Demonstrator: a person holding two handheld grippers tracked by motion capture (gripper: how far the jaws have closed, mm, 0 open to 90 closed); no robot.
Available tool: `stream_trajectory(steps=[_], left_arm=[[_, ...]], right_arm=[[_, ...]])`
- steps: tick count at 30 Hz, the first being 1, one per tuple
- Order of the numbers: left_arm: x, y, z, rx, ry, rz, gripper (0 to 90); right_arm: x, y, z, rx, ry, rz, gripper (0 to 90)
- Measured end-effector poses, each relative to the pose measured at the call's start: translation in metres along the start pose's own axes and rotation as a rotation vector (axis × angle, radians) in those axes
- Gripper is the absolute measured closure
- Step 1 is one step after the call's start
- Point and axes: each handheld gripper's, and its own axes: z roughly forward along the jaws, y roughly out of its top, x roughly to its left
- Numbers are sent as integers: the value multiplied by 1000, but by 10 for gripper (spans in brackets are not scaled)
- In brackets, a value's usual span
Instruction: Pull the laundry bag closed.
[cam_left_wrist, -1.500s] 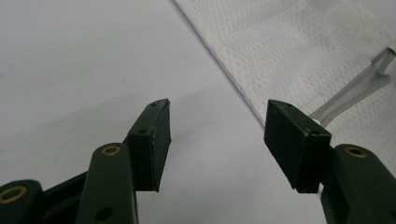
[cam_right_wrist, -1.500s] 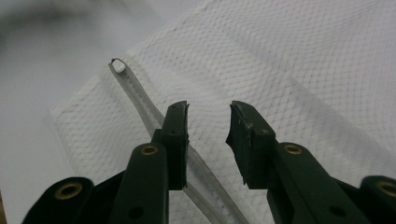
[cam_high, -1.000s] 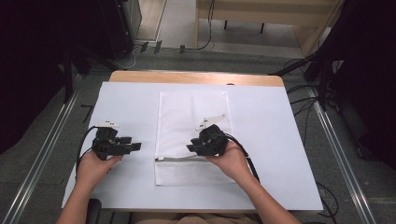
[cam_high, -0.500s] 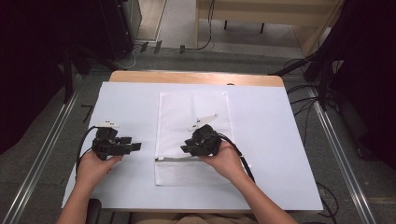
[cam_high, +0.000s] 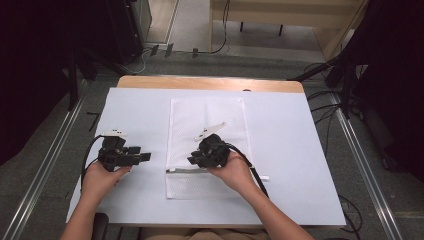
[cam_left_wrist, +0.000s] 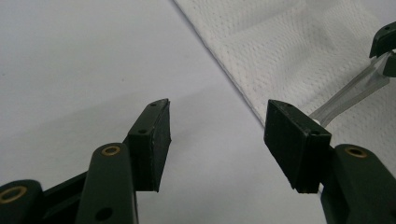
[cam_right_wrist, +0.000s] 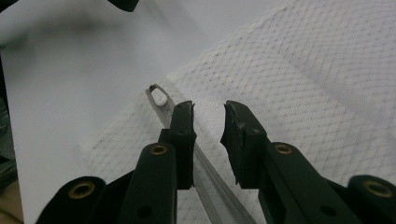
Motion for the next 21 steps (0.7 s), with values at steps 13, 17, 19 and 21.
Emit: stream_trajectory(steps=[13, 17, 19, 21], left_arm=[[0, 0, 0, 0, 4, 2, 416], [1, 0, 0, -2, 5, 2, 416], [1, 0, 0, -3, 4, 2, 416], [1, 0, 0, -5, 4, 1, 416]], right_arm=[[7, 5, 14, 11, 21, -3, 768], [11, 7, 20, 14, 33, -6, 789], [14, 7, 23, 19, 41, -6, 793], [16, 7, 25, 18, 48, -14, 794]])
